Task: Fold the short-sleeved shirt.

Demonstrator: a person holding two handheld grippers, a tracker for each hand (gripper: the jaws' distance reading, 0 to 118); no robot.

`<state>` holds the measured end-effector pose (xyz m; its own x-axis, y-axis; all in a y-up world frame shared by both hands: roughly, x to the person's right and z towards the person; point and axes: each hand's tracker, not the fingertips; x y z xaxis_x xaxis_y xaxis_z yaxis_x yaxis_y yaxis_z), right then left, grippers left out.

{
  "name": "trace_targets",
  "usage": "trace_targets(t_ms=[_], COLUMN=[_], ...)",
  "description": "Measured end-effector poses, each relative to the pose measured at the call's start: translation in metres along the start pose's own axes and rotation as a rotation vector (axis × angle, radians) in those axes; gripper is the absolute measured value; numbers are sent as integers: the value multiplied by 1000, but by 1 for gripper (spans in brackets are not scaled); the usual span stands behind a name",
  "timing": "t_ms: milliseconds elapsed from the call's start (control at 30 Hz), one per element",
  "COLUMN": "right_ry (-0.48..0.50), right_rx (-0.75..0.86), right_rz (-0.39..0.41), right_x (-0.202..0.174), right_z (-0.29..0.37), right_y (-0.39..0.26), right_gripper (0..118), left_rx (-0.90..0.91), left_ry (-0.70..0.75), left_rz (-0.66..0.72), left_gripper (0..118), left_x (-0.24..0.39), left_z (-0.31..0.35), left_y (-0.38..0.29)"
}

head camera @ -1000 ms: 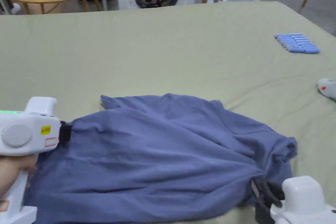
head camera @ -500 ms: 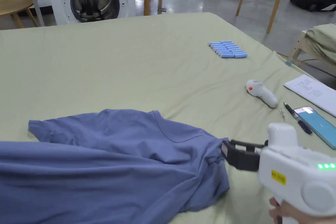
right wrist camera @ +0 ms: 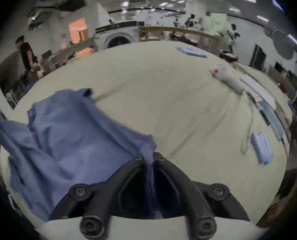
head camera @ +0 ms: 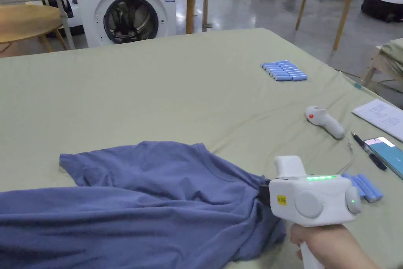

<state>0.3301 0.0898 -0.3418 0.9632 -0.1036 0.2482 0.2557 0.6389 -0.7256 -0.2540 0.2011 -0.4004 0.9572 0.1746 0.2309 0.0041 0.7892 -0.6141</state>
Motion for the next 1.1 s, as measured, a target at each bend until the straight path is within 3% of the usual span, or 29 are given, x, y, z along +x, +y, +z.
trace_targets(t_ms=[100,233,300,567,700,800,933,1100], right_ry=[67,117,123,196,148,108,-25,-42], right_rx=[3,162,244,570,692,738,819,832], right_rz=[10,-119,-120,-2,102,169,316,281], right_x=[-5,3,5,-16,-35,-57,-89,-115], right_z=[14,64,96,252,301,317,314,306], right_y=[-12,-3,15,97,135,167,208,259], right_gripper=[5,5,5,5,5,5,5,5], left_rx=[1,45,85,317,423,467,531,597], left_ry=[-3,-8,15,66,101,156,263,387], left_rz=[-1,25,12,73,65,38,-9,-13], left_gripper=[4,4,4,4,4,4,4,4], left_x=[4,-6,-13,-32,-30,-22,-8,-7], left_z=[21,60,84,199,245,259,258,231], left_y=[-2,10,22,80,115,143,179,222])
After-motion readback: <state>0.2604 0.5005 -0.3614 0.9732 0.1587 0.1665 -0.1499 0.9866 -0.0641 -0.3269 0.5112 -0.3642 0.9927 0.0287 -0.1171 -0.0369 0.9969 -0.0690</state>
